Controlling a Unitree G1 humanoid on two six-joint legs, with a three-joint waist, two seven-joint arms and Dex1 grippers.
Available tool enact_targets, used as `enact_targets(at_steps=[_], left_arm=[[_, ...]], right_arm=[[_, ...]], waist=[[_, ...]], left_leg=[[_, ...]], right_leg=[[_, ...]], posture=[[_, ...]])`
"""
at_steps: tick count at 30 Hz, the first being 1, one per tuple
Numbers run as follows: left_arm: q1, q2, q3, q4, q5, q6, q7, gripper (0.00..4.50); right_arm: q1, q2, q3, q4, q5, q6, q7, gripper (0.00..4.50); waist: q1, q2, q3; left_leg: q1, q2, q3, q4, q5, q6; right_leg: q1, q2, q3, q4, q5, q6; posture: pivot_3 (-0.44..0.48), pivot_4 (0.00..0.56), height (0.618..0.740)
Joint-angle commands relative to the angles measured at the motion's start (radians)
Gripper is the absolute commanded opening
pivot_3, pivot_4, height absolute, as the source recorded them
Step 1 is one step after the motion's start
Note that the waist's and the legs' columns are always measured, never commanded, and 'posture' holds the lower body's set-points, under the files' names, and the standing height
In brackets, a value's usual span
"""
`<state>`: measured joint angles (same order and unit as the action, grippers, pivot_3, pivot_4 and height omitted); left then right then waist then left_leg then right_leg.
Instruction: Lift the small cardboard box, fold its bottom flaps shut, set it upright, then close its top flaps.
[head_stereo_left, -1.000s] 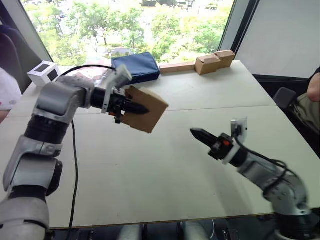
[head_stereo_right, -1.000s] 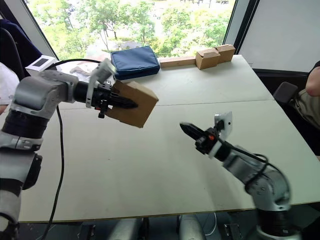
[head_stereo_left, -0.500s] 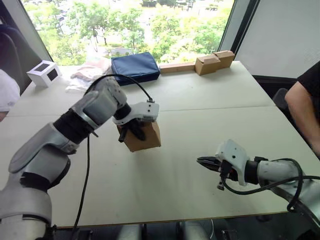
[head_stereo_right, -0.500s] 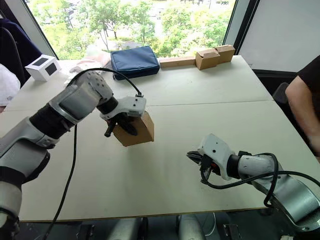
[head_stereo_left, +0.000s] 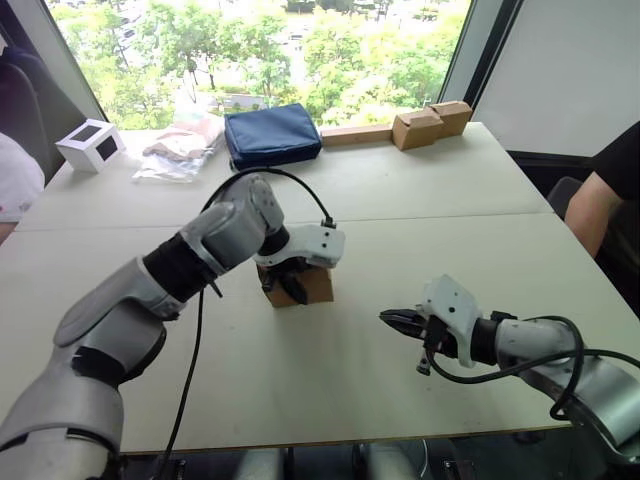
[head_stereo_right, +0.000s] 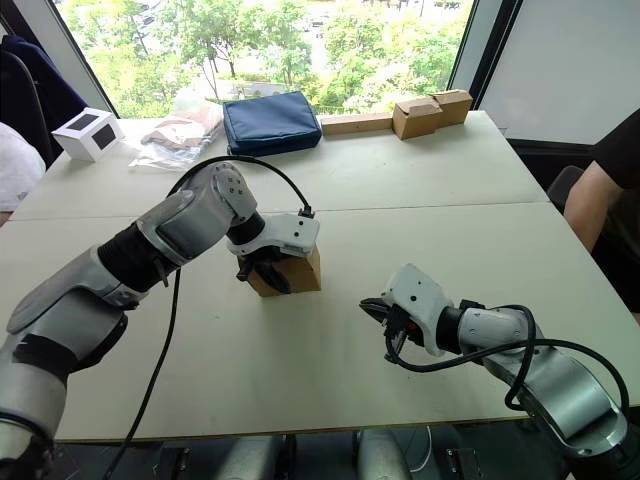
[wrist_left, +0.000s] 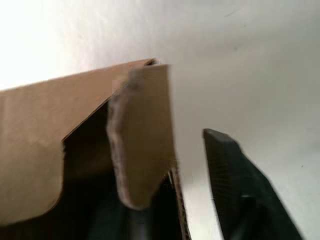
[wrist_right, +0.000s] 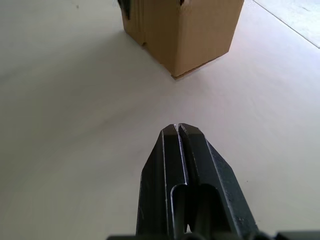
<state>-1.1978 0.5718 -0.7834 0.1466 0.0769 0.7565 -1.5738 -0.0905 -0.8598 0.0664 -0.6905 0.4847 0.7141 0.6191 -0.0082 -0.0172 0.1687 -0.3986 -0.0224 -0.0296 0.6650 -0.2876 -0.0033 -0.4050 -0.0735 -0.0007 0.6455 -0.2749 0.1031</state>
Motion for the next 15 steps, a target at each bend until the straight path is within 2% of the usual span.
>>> enact_targets(at_steps=[1,6,10,14,15], left_arm=[[-0.102,-0.011,0.069,0.015,-0.051,0.078,-0.034,2.69],[-0.194,0.035,0.103,0.058,-0.188,0.091,-0.041,2.69],[-0.230,0.127,0.148,0.092,-0.299,0.077,-0.041,2.69],[-0.193,0.155,0.303,0.144,-0.326,0.104,0.012,2.69],[-0.156,0.156,0.383,0.150,-0.346,0.092,0.070,2.45]], right_arm=[[-0.016,0.011,-0.008,-0.004,-0.001,-0.003,0.019,0.00],[-0.032,0.021,-0.007,0.024,-0.004,-0.010,0.046,0.00],[-0.074,0.048,-0.010,0.068,0.004,-0.026,0.067,0.00],[-0.102,0.107,-0.042,0.132,0.013,-0.049,0.062,0.00],[-0.109,0.127,-0.045,0.157,0.008,-0.059,0.055,0.00]], waist=[[0.000,0.000,0.000],[-0.003,0.000,0.000],[-0.008,0.000,0.000],[-0.003,0.001,0.000],[-0.002,0.001,0.000]], left_leg=[[0.000,0.000,0.000,0.000,0.000,0.000],[0.000,0.000,0.000,0.000,0.000,0.000],[0.001,0.000,0.000,0.000,0.000,0.001],[0.001,0.001,0.000,0.000,0.000,0.001],[0.000,0.001,0.000,0.000,0.000,0.001]], right_leg=[[0.000,0.000,0.000,0.000,0.000,0.000],[-0.001,0.000,0.000,0.000,0.000,0.000],[-0.001,0.000,0.000,0.001,0.000,0.000],[-0.001,0.001,0.000,0.002,0.000,0.000],[-0.001,0.001,0.000,0.002,0.000,0.000]], posture=[[0.000,0.150,0.737],[0.000,0.150,0.737],[0.000,0.150,0.737],[0.000,0.150,0.737],[0.000,0.150,0.737]])
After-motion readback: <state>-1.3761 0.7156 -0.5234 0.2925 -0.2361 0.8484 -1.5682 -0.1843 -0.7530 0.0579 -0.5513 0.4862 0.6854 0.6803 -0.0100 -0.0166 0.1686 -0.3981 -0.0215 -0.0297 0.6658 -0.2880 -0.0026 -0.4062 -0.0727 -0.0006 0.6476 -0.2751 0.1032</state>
